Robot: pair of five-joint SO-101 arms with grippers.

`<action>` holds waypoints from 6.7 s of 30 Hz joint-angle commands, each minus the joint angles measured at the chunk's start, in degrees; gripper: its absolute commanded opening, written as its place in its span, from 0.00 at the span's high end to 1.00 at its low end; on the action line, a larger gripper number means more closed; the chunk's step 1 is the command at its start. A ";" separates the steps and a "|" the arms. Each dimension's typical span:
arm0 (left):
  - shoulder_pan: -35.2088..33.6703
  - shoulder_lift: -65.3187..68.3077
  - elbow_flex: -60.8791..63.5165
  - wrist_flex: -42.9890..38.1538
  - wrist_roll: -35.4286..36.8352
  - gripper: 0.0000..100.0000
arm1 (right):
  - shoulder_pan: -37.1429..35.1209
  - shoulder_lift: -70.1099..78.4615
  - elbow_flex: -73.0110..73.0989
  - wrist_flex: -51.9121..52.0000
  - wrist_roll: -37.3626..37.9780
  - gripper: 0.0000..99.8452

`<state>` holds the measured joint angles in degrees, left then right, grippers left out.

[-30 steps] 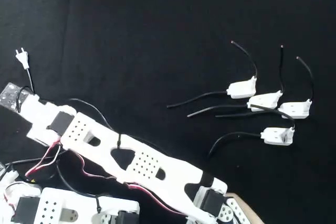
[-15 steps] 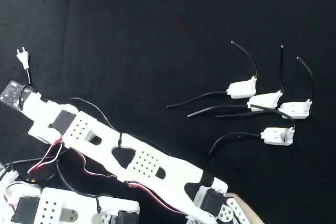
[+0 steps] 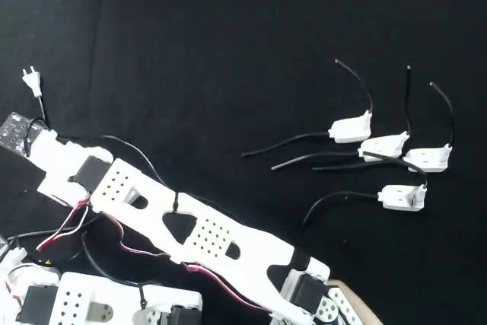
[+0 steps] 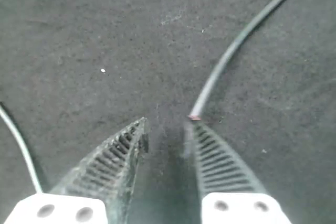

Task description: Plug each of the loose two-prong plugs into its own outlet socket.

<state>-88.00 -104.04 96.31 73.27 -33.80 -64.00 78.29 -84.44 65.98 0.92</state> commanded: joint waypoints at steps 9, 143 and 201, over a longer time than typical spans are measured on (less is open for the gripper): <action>-0.48 -0.44 1.01 0.18 -0.62 0.72 | -0.79 -0.57 -2.51 -2.90 -2.81 0.80; 25.54 9.14 -34.59 -10.46 21.19 0.71 | 26.90 -32.75 -9.89 35.25 2.55 0.99; 53.85 180.84 -189.67 27.69 40.70 0.97 | 24.35 -33.80 21.14 34.99 2.64 0.99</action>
<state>-33.23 77.85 -92.44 99.12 6.99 -39.03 47.87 -63.34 99.12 3.65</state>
